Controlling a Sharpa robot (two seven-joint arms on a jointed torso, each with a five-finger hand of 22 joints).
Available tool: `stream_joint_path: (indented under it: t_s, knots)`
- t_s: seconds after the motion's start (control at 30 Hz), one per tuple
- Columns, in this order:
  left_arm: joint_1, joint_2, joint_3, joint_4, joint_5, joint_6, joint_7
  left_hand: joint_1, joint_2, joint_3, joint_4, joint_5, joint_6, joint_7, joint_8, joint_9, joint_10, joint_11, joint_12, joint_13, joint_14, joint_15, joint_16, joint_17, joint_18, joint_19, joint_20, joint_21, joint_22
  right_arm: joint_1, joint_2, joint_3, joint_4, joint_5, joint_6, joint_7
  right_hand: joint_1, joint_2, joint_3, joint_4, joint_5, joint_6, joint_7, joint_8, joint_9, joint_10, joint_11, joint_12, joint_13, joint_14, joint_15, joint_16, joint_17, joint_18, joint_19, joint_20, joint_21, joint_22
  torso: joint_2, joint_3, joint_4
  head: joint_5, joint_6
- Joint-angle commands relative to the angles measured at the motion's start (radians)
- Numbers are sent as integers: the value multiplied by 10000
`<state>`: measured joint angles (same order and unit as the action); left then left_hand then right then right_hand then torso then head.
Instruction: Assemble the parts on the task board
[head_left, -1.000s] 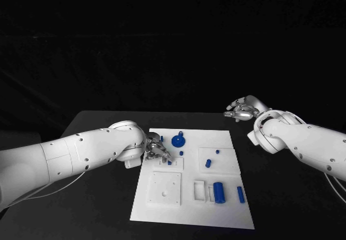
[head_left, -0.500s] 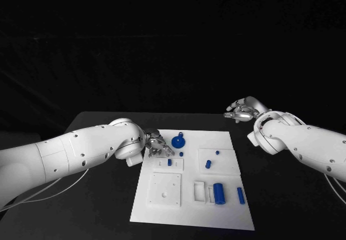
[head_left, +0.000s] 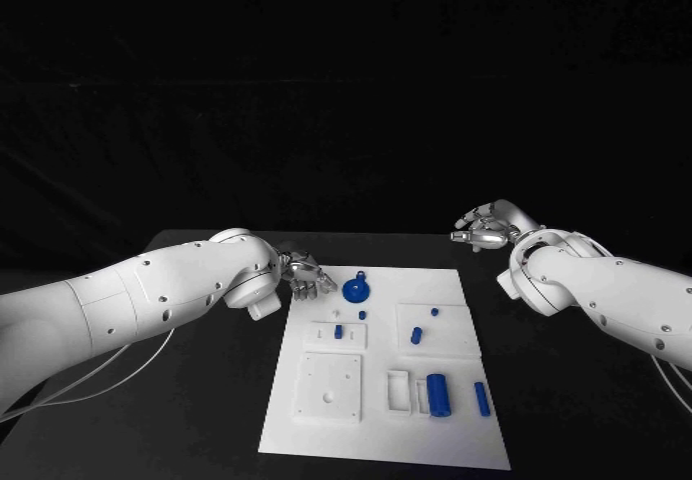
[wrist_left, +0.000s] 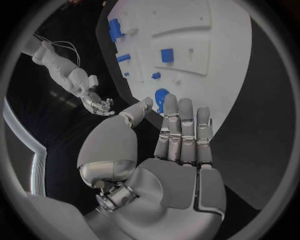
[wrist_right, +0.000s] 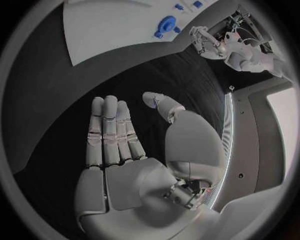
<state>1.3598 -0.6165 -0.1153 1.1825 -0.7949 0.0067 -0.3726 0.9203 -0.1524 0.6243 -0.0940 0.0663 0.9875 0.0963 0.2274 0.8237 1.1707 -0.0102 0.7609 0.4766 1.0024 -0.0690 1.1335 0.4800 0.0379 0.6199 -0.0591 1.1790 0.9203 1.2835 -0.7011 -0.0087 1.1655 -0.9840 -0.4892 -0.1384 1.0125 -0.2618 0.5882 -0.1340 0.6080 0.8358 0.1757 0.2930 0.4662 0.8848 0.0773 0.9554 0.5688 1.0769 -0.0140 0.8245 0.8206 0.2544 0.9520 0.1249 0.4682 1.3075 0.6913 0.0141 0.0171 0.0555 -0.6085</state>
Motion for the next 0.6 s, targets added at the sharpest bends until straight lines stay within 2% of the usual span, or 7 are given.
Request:
stream_joint_path:
  t_s: [0.03, 0.2, 0.3, 0.37, 0.6]
  knots:
    - [74, 118, 32, -298, -450, 60, -12, -244, -136, -55, 296, -86, -51, -7, 49, -127, 197, -16, -229, -76, 102, 64, -139, -33, -57, 43, -1020, -60, -61, -8, 15, 4, 11, 23, 47, 157, -23, 70, -15, -62, 51, -5, 53, -15, -16, -67, -24, 28, -17, -49, 0, -58, -9, 71, -8, 49, -36, 232, 16, -2, -15, -9, 36]
    - [163, 283, 41, -707, -886, 285, -156, -677, -459, -168, 852, -154, -6, -34, 154, -222, 378, -53, -327, -60, 230, 43, -155, 7, -2, 142, -1023, -38, -99, -9, 16, 4, 27, -14, 55, 156, -21, 74, -13, -63, 52, -6, 54, -15, -17, -69, -24, 30, -19, -51, 1, -58, -9, 71, -11, 49, -37, 232, 37, 0, -24, -28, 46]
    - [185, 396, 47, -971, -891, 443, -214, -801, -540, -185, 1070, -165, 72, -71, 242, -219, 465, -90, -319, -29, 294, 14, -119, 43, 21, 198, -1038, -14, -105, -9, 16, 4, 34, 24, 41, 150, -20, 76, -13, -64, 53, -7, 54, -15, -17, -69, -23, 31, -20, -52, 1, -58, -9, 71, -12, 50, -37, 233, 53, -7, -30, -56, 64]
    - [196, 482, 49, -1167, -947, 635, -252, -914, -524, -184, 1267, -173, 156, -107, 335, -189, 524, -124, -298, 4, 336, -7, -75, 79, 31, 237, -1045, -24, -117, -9, 12, 4, 47, 23, 41, 147, -19, 78, -12, -64, 54, -7, 54, -15, -17, -69, -23, 32, -21, -52, 2, -58, -9, 71, -13, 50, -38, 233, 50, -8, -22, -62, 56]
    - [196, 757, 49, -1703, -1372, 1146, -484, -872, -478, -272, 1438, -171, 338, -229, 702, -46, 685, -241, -146, 168, 460, -110, 132, 231, 73, 374, -1111, 62, -78, -9, 17, 4, 55, 21, 32, 146, -15, 83, -10, -67, 56, -8, 55, -15, -17, -70, -23, 36, -24, -53, 3, -57, -9, 72, -15, 52, -38, 234, 38, -10, -16, -53, 22]
